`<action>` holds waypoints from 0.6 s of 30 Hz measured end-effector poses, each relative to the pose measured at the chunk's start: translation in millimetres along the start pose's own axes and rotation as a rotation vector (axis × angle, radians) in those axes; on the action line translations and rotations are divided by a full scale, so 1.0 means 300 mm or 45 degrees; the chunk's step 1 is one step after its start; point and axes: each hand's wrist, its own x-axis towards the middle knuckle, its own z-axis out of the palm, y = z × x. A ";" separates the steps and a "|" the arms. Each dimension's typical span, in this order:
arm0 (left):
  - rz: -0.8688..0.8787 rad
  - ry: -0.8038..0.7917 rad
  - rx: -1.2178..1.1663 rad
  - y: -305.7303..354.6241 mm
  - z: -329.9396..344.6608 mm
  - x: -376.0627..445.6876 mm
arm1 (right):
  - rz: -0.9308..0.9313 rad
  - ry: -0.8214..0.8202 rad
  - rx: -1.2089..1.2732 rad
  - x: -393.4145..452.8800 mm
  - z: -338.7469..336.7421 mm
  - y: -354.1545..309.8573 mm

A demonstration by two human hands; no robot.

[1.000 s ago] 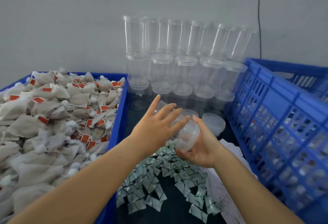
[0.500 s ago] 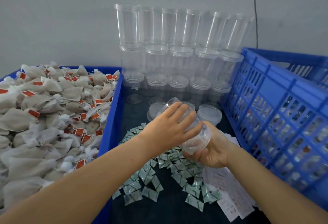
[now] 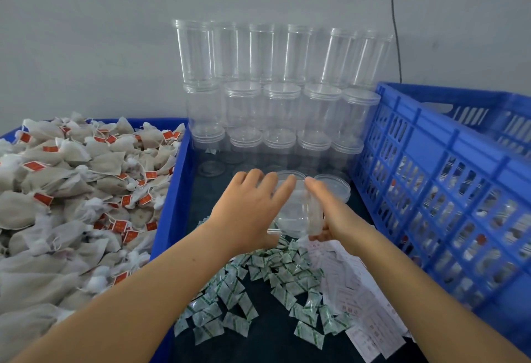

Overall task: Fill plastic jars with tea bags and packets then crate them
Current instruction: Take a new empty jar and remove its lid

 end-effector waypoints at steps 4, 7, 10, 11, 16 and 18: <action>-0.062 0.038 -0.188 -0.004 0.011 -0.001 | -0.336 0.071 -0.245 0.006 -0.015 -0.005; -0.089 0.040 -0.333 -0.012 0.017 -0.007 | -0.469 0.074 -0.387 0.002 -0.034 -0.012; -0.091 0.022 -0.433 -0.021 0.010 -0.009 | -0.498 0.050 -0.459 -0.016 -0.045 -0.027; -0.084 0.018 -0.465 -0.022 0.006 -0.010 | -0.497 0.055 -0.454 -0.016 -0.046 -0.029; -0.001 0.118 -0.397 -0.025 -0.011 -0.013 | -0.296 0.106 -0.309 0.005 -0.038 -0.036; 0.044 0.179 -0.184 -0.022 -0.014 -0.006 | -0.121 0.077 -0.245 0.008 -0.030 -0.051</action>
